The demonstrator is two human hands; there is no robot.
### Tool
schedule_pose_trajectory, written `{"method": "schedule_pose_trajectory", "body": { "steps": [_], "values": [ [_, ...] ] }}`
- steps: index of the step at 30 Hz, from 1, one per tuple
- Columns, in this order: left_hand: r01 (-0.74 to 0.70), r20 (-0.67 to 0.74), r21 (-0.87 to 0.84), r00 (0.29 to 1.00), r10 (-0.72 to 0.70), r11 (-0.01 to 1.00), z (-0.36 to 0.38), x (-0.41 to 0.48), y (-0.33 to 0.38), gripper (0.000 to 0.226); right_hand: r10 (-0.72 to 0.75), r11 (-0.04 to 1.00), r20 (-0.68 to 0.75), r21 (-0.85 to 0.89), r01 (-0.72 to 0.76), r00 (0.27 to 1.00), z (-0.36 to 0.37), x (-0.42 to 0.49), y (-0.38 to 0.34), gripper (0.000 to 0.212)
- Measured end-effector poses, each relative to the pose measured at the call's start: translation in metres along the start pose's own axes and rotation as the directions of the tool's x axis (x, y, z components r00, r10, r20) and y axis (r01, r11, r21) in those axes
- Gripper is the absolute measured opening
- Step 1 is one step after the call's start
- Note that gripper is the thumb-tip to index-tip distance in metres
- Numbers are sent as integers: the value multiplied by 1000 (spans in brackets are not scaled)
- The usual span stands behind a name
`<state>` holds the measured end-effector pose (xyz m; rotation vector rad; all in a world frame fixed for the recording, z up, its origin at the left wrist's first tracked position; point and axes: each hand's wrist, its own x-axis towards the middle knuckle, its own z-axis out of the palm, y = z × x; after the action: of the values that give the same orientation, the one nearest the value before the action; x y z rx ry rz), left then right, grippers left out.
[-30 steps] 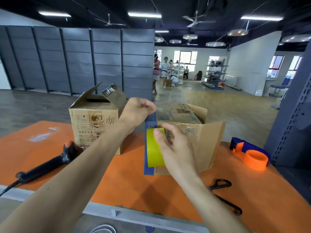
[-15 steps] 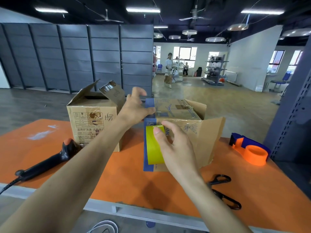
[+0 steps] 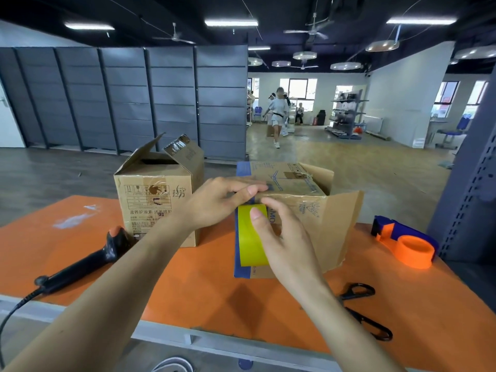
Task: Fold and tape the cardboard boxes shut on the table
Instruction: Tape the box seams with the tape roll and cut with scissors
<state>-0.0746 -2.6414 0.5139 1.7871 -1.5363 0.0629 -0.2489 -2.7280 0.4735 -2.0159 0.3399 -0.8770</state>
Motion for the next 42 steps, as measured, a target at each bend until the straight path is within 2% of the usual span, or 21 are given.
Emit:
{"method": "schedule_pose_trajectory", "body": {
  "steps": [8, 12, 15, 18, 20, 22, 25, 32, 37, 42],
  "values": [
    [106, 56, 154, 992, -116, 982, -4, 10, -2, 35, 3, 999, -15, -51, -4, 1000, -1, 6, 2, 53],
    [238, 65, 315, 960, -271, 919, -1, 13, 1, 49, 22, 999, -13, -47, -23, 1000, -1, 4, 4, 54],
    [236, 26, 164, 969, -244, 958, 4, 10, 1, 49, 21, 999, -5, -28, -21, 1000, 1, -2, 7, 55],
    [93, -87, -94, 991, -101, 991, 5, 3, 1, 40, 8, 1000, 8, 5, -8, 1000, 0, -6, 12, 56],
    [49, -94, -142, 994, -62, 989, 4, 0, -1, 38, -1, 999, 23, 40, 0, 1000, 0, -8, 15, 62],
    [68, -43, -112, 996, -74, 991, 3, 2, -2, 39, 1, 997, 60, 76, -5, 998, 2, -12, 18, 69],
    [92, 3, -51, 996, -92, 994, 4, 5, -5, 43, 4, 998, 84, 70, -10, 996, 3, -13, 23, 66],
    [116, 43, -43, 993, -114, 992, 1, 11, -6, 47, 2, 998, -38, -58, -5, 999, 3, -11, 11, 48],
    [111, 25, -62, 994, -109, 992, 2, 10, -7, 43, 85, 996, -69, 0, -86, 994, 4, -16, 16, 48],
    [135, 8, -68, 991, -135, 989, 6, 9, -7, 39, 132, 989, -50, -56, -135, 990, 8, -13, 22, 50]
  ]
}}
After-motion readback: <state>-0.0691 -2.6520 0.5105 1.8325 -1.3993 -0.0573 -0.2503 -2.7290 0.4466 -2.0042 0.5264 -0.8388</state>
